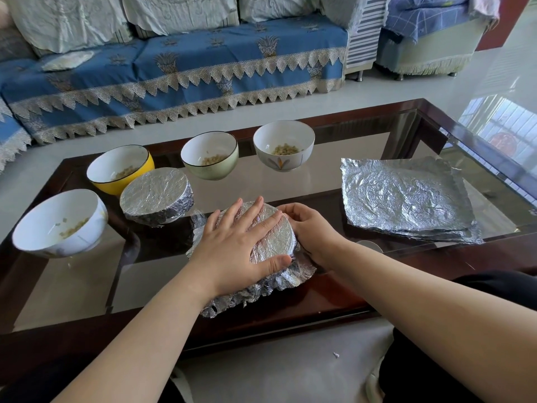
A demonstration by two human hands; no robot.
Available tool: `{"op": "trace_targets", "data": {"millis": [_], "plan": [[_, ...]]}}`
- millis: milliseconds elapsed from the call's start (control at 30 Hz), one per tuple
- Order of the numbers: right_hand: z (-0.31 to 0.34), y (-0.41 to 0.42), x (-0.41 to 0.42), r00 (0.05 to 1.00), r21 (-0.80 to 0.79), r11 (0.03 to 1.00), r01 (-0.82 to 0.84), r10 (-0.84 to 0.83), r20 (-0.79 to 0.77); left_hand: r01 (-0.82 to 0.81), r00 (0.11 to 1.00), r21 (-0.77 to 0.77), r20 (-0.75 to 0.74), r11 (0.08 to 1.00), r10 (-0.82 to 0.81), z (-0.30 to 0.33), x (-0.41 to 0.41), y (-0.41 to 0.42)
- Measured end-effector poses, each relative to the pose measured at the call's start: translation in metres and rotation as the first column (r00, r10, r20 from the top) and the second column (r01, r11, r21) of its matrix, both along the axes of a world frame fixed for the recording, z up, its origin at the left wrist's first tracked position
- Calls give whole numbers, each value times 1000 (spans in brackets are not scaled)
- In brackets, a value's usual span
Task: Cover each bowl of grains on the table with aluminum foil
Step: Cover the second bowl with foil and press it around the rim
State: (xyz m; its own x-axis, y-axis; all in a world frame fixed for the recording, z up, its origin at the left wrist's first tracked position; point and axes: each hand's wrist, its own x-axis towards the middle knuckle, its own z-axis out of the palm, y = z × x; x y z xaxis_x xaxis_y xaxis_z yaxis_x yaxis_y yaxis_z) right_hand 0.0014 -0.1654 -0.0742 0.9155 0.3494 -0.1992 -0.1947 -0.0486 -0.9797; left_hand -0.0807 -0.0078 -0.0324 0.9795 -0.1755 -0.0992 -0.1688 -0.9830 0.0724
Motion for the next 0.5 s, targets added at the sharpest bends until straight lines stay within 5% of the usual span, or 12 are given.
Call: {"op": "trace_targets", "data": {"millis": [500], "plan": [[11, 2, 8, 977, -442, 895, -53, 138, 164, 1, 1000, -3, -8, 1000, -1, 2, -2, -1]]}}
